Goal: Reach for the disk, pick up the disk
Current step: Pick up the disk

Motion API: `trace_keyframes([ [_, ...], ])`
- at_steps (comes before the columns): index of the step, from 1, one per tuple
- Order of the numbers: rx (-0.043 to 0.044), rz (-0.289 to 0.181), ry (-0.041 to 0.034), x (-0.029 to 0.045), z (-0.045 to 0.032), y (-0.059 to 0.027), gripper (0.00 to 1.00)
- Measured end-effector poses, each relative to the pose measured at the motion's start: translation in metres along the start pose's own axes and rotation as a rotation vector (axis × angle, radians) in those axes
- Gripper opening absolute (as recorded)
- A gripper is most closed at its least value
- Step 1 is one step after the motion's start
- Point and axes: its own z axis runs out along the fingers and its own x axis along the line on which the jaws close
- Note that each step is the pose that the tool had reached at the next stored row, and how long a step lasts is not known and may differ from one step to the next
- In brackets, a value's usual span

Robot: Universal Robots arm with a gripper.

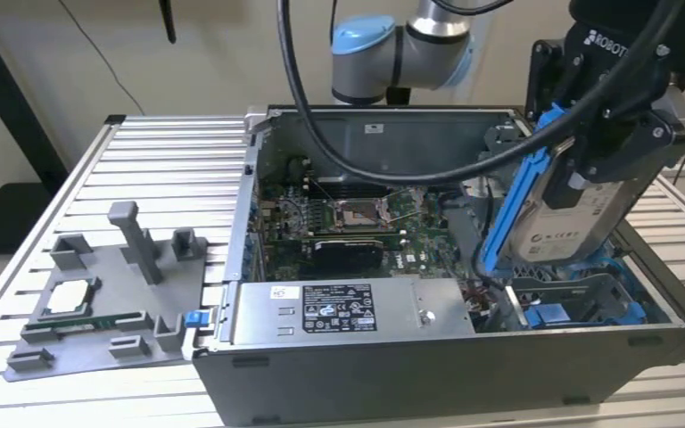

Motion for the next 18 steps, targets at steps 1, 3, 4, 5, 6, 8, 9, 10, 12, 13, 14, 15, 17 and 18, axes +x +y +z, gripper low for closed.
trace_keyframes([
  [1, 0.0000, 0.000, 0.0000, 0.0008, 0.0005, -0.0041, 0.00],
  [3, 0.0000, 0.000, -0.0001, 0.0025, 0.0015, -0.0123, 0.00],
  [4, 0.0000, 0.000, 0.0000, 0.0034, 0.0020, -0.0163, 0.00],
  [5, 0.0000, 0.000, -0.0001, 0.0043, 0.0024, -0.0199, 0.00],
  [6, 0.0000, 0.000, 0.0000, 0.0053, 0.0029, -0.0239, 0.00],
  [8, 0.0000, 0.000, 0.0000, 0.0073, 0.0037, -0.0311, 0.00],
  [9, 0.0000, 0.000, 0.0000, 0.0083, 0.0042, -0.0348, 0.00],
  [10, 0.0000, 0.000, 0.0000, 0.0094, 0.0047, -0.0385, 0.00],
  [12, 0.0000, 0.000, 0.0000, 0.0116, 0.0057, -0.0451, 0.00],
  [13, 0.0000, 0.000, 0.0001, 0.0128, 0.0062, -0.0472, 0.00],
  [14, 0.0000, 0.000, -0.0001, 0.0138, 0.0069, -0.0483, 0.00],
  [15, -0.0001, 0.001, 0.0000, 0.0145, 0.0073, -0.0488, 0.00],
  [17, 0.0000, 0.002, 0.0000, 0.0149, 0.0078, -0.0488, 0.00],
  [18, 0.0000, 0.002, 0.0002, 0.0150, 0.0079, -0.0488, 0.00],
])
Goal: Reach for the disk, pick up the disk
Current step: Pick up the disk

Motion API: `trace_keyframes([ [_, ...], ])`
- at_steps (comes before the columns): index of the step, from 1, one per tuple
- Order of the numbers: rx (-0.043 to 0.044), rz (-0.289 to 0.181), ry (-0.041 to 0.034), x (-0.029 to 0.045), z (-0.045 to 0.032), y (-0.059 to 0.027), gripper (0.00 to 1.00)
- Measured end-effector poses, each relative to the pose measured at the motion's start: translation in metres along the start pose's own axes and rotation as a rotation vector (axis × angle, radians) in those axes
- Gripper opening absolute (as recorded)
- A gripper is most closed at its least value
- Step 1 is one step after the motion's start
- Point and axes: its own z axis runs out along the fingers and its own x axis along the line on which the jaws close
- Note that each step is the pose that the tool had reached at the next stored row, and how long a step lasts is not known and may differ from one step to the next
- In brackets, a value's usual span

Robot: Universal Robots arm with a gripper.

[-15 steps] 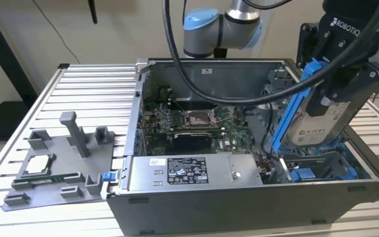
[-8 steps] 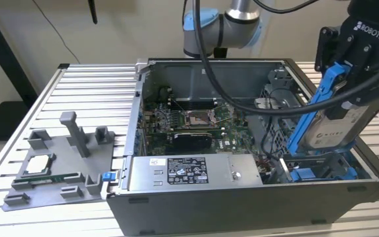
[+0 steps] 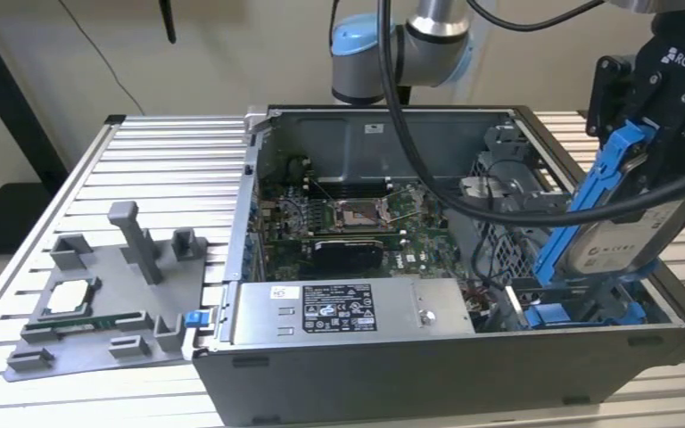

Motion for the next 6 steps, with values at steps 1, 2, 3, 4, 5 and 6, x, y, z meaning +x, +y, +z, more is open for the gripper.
trace_keyframes([
  [1, 0.0000, 0.000, 0.0001, 0.0000, 0.0000, 0.0000, 0.00],
  [2, 0.0000, 0.000, 0.0000, 0.0000, 0.0001, -0.0001, 0.00],
  [3, 0.0000, 0.000, -0.0002, 0.0001, 0.0003, -0.0001, 0.00],
  [4, 0.0000, 0.000, -0.0001, 0.0001, 0.0004, -0.0001, 0.00],
  [5, 0.0000, 0.000, -0.0002, 0.0001, 0.0004, -0.0001, 0.00],
  [6, 0.0000, 0.000, -0.0001, 0.0001, 0.0004, -0.0001, 0.00],
])
